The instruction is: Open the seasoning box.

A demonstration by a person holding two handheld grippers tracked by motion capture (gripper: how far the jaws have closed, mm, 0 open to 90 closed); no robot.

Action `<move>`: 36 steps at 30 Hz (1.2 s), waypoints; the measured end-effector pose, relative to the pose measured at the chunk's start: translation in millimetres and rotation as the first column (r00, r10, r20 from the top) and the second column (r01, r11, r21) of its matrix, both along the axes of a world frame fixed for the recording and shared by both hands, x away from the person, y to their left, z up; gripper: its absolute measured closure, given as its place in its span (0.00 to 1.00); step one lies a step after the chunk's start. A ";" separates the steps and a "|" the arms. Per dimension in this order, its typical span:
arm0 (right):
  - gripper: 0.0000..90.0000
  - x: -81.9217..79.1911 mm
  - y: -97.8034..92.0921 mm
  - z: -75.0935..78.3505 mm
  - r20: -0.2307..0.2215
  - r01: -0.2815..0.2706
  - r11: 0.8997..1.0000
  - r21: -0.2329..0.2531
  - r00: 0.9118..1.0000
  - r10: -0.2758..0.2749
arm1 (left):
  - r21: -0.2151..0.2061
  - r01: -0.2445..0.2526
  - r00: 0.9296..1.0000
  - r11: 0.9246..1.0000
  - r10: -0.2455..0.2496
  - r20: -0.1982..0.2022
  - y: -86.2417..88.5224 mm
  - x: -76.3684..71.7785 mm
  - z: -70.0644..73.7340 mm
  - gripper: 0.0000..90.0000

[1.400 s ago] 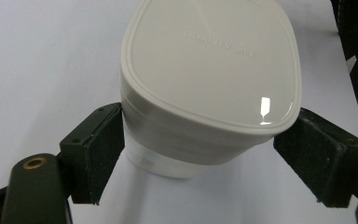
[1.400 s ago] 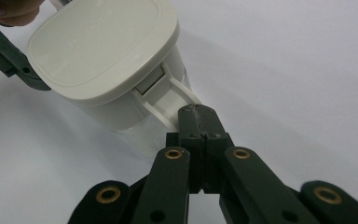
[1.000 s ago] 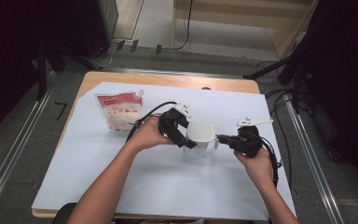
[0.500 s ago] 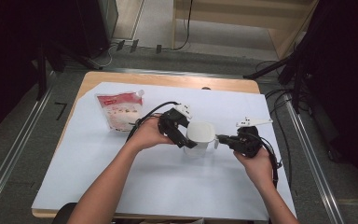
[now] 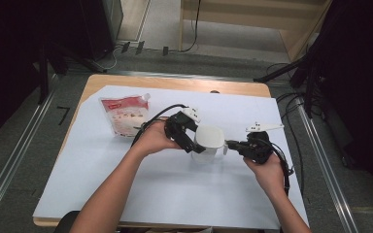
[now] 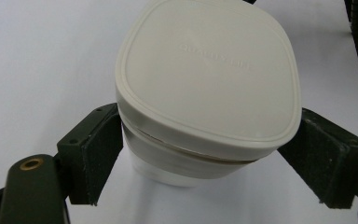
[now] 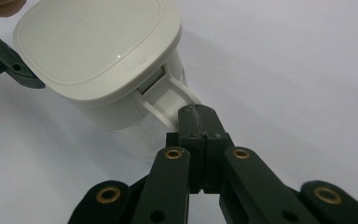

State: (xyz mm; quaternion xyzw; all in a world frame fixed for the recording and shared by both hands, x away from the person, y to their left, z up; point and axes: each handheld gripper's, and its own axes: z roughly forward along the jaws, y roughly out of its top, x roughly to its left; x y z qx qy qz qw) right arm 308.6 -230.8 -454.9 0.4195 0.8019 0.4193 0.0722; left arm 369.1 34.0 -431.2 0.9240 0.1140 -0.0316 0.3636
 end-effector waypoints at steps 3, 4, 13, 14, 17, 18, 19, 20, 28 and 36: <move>1.00 0.1 0.1 0.0 0.000 0.001 1.000 0.001 1.000 -0.001 | -0.002 -0.001 1.000 1.000 0.001 0.007 0.0 -0.5 3.1 0.19; 1.00 -0.1 0.2 0.1 0.000 0.000 1.000 0.000 1.000 0.000 | -0.002 -0.003 1.000 1.000 0.003 0.010 -0.5 -1.1 3.6 0.19; 1.00 -0.3 0.4 0.1 0.003 0.000 1.000 -0.003 1.000 0.000 | 0.004 -0.011 1.000 1.000 0.011 0.022 -1.6 -2.8 8.2 0.19; 1.00 -0.3 0.4 0.1 0.003 0.000 1.000 -0.004 1.000 0.000 | 0.000 -0.015 1.000 1.000 0.015 0.020 -1.6 -3.0 8.3 0.19; 1.00 -0.4 0.5 0.2 0.004 0.000 1.000 -0.006 1.000 0.000 | -0.001 -0.016 1.000 1.000 0.016 0.013 -1.7 -2.8 9.0 0.19; 1.00 -0.4 0.5 0.2 0.004 0.000 1.000 -0.006 1.000 0.000 | 0.000 -0.017 1.000 1.000 0.017 0.010 -1.8 -2.8 9.3 0.19; 1.00 -0.4 0.4 0.1 0.005 -0.001 1.000 -0.007 1.000 0.001 | 0.004 -0.019 1.000 1.000 0.019 0.012 -1.9 -3.1 9.6 0.19; 1.00 -0.4 0.5 0.2 0.005 -0.001 1.000 -0.007 1.000 0.001 | 0.005 -0.020 1.000 1.000 0.020 0.011 -2.1 -3.1 9.8 0.19; 1.00 -0.5 0.5 0.2 0.005 -0.003 1.000 -0.006 1.000 0.003 | 0.019 -0.027 0.999 0.999 0.027 0.020 -4.0 -4.3 14.4 0.18; 1.00 -0.9 0.6 0.4 0.008 -0.007 1.000 -0.007 1.000 0.007 | -0.062 0.017 1.000 0.998 -0.018 -0.020 1.0 -5.8 27.2 0.30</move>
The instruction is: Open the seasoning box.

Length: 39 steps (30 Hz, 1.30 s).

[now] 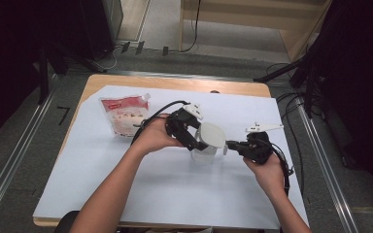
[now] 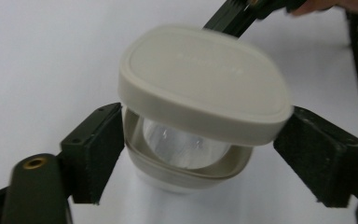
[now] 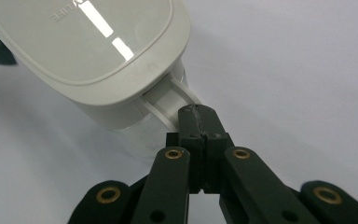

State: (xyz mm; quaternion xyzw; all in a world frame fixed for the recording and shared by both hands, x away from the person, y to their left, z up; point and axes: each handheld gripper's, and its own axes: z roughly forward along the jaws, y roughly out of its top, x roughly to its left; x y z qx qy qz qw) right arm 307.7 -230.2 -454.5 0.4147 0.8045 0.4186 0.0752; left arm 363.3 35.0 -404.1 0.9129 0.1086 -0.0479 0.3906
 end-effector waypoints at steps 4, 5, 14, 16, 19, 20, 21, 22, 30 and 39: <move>1.00 -1.5 2.6 0.8 0.002 -0.011 1.000 -0.007 1.000 0.011 | -0.004 0.016 1.000 1.000 -0.016 0.010 -3.3 -3.2 3.9 0.48; 1.00 -1.5 2.3 0.7 0.002 -0.014 1.000 -0.007 1.000 0.014 | 0.004 0.022 1.000 1.000 -0.022 0.018 -4.1 -4.3 4.1 0.49; 1.00 -1.1 1.3 0.0 0.003 -0.021 1.000 -0.001 1.000 0.021 | 0.015 0.072 0.997 0.997 -0.072 -0.004 -16.1 -12.8 8.6 0.79; 1.00 -1.1 1.1 -0.1 -0.001 -0.022 1.000 0.002 1.000 0.022 | 0.014 0.079 0.997 0.997 -0.079 -0.003 -19.6 -14.6 9.2 0.86; 1.00 -1.4 0.9 -0.3 -0.006 -0.017 1.000 0.007 1.000 0.018 | 0.019 0.088 0.996 0.996 -0.087 -0.010 -24.0 -16.9 10.5 0.94; 1.00 -1.3 0.9 -0.6 -0.003 -0.016 1.000 0.010 1.000 0.016 | 0.020 0.087 0.996 0.996 -0.087 -0.022 -25.1 -17.1 10.9 0.96; 1.00 -1.3 0.9 -0.6 -0.005 -0.015 1.000 0.011 1.000 0.015 | 0.024 0.081 0.996 0.996 -0.080 -0.030 -25.9 -17.3 11.5 0.97; 1.00 -1.4 0.8 -0.6 -0.007 -0.014 1.000 0.012 1.000 0.014 | 0.026 0.074 0.997 0.997 -0.073 -0.032 -26.8 -17.3 12.0 0.97; 1.00 -1.9 0.3 -1.3 -0.019 -0.008 1.000 0.026 1.000 0.008 | 0.033 0.062 0.998 0.998 -0.061 -0.018 -36.4 -22.5 14.4 0.97; 1.00 -2.9 -0.1 -3.2 -0.020 -0.005 1.000 0.025 1.000 0.005 | 0.064 0.052 0.999 0.997 -0.052 0.002 -49.4 -27.6 11.3 0.97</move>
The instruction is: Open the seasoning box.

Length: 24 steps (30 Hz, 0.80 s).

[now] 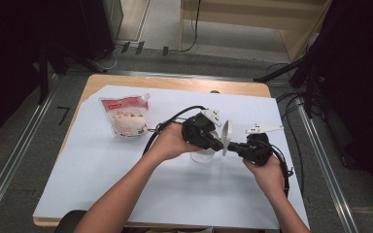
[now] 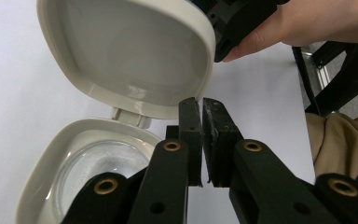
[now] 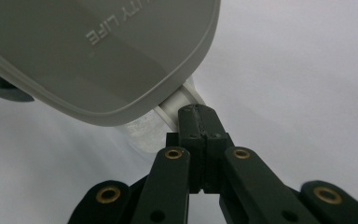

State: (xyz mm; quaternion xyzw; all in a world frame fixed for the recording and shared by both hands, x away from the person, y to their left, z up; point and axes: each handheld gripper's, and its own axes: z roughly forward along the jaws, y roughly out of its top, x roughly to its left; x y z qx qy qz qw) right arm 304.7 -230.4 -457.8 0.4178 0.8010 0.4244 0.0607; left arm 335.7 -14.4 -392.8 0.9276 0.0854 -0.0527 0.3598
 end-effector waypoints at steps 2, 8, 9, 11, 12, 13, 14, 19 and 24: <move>1.00 0.0 -0.5 -0.4 -0.001 -0.003 1.000 0.002 1.000 0.003 | 0.001 -0.003 1.000 1.000 0.003 -0.007 0.5 0.3 -0.2 0.95; 1.00 -2.2 -1.4 1.2 0.005 -0.006 1.000 0.012 1.000 0.006 | -0.022 -0.027 0.999 0.999 0.026 -0.021 9.9 4.3 2.0 0.86; 1.00 -2.9 -1.9 1.6 0.004 -0.005 1.000 0.014 1.000 0.005 | -0.026 -0.026 0.999 0.999 0.025 -0.023 12.1 5.3 2.8 0.83; 1.00 -5.0 -2.8 2.8 0.005 -0.010 1.000 0.018 1.000 0.010 | -0.035 -0.041 0.999 0.999 0.040 -0.025 16.3 6.3 4.3 0.75; 1.00 -6.7 -3.0 3.5 0.004 -0.013 1.000 0.019 1.000 0.013 | -0.039 -0.052 0.998 0.998 0.051 -0.026 18.4 7.1 5.1 0.72; 1.00 -8.0 -2.9 3.7 0.005 -0.018 1.000 0.023 1.000 0.018 | -0.046 -0.059 0.998 0.997 0.057 -0.027 20.7 7.9 5.9 0.69; 1.00 -9.7 -2.8 4.0 0.003 -0.023 1.000 0.017 1.000 0.023 | -0.048 -0.064 0.998 0.997 0.062 -0.028 22.9 8.9 6.6 0.67; 1.00 -14.9 -0.4 0.5 -0.012 -0.038 0.999 0.013 0.999 0.038 | -0.062 -0.090 0.996 0.994 0.089 -0.021 32.3 11.9 6.9 0.53; 1.00 -14.0 1.4 -4.6 -0.021 -0.046 0.999 0.006 0.999 0.046 | -0.059 -0.114 0.993 0.992 0.112 -0.034 40.6 12.8 6.9 0.49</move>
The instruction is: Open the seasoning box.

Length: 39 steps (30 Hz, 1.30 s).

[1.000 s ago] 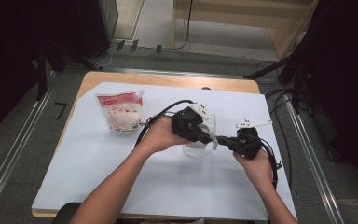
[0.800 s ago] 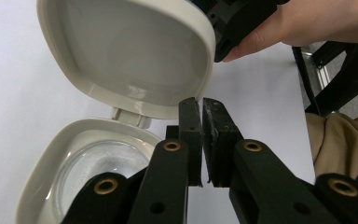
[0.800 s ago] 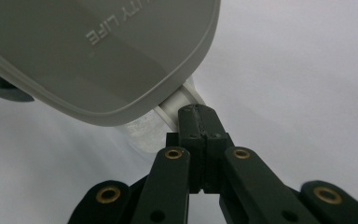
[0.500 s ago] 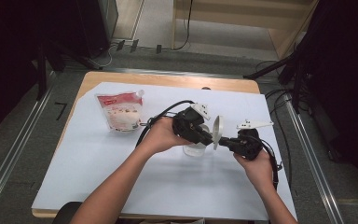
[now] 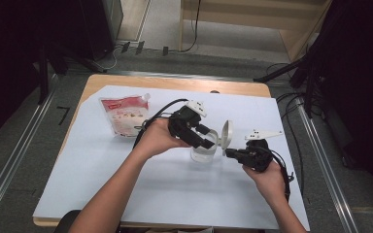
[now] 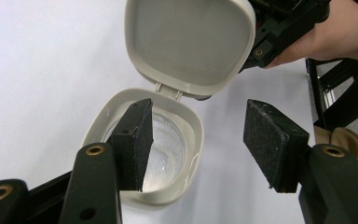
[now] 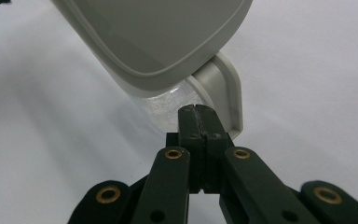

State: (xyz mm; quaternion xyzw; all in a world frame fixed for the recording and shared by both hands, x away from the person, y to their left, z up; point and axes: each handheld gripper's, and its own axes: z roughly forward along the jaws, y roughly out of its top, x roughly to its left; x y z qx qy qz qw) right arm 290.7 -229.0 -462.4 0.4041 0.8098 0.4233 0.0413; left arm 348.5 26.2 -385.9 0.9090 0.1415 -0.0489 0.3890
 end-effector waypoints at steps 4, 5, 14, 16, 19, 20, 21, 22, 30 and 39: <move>1.00 2.1 0.3 -1.8 -0.004 0.000 1.000 0.004 1.000 0.001 | -0.014 -0.029 1.000 0.999 0.029 -0.008 8.0 -0.8 0.2 0.47; 1.00 2.4 0.3 -1.7 -0.005 0.001 1.000 0.003 1.000 -0.001 | -0.016 -0.035 0.999 0.999 0.035 -0.010 10.6 -0.6 0.5 0.44; 1.00 7.2 -1.9 -3.3 -0.002 0.007 1.000 -0.004 1.000 -0.007 | -0.022 -0.088 0.996 0.996 0.088 -0.013 36.9 -5.5 0.3 0.46; 1.00 7.4 -1.2 -3.1 -0.004 0.007 1.000 0.001 1.000 -0.007 | -0.010 -0.096 0.995 0.995 0.096 -0.011 41.9 -7.6 0.2 0.46; 1.00 6.5 -1.7 -1.0 -0.001 0.002 1.000 0.005 1.000 -0.002 | 0.009 -0.101 0.995 0.995 0.101 0.000 49.1 -9.7 0.4 0.45; 1.00 5.7 -2.0 0.1 0.000 0.002 1.000 0.004 1.000 -0.002 | 0.004 -0.109 0.994 0.994 0.109 0.000 50.6 -10.5 0.1 0.45; 1.00 5.1 -2.4 0.8 0.003 0.000 1.000 0.009 1.000 0.000 | 0.008 -0.110 0.994 0.994 0.110 0.001 53.1 -10.7 0.6 0.45; 1.00 4.0 -2.8 2.0 0.002 0.002 1.000 0.012 1.000 -0.002 | 0.007 -0.113 0.994 0.994 0.113 0.002 55.4 -11.3 1.1 0.46; 0.88 -7.5 -10.7 10.2 0.033 -0.011 1.000 0.023 0.999 0.011 | 0.016 -0.130 0.992 0.991 0.130 0.008 74.6 -14.2 3.0 0.47; 0.77 -16.5 -17.6 5.0 0.047 -0.011 0.999 0.041 0.999 0.009 | 0.012 -0.150 0.989 0.989 0.150 -0.005 92.4 -13.1 1.6 0.47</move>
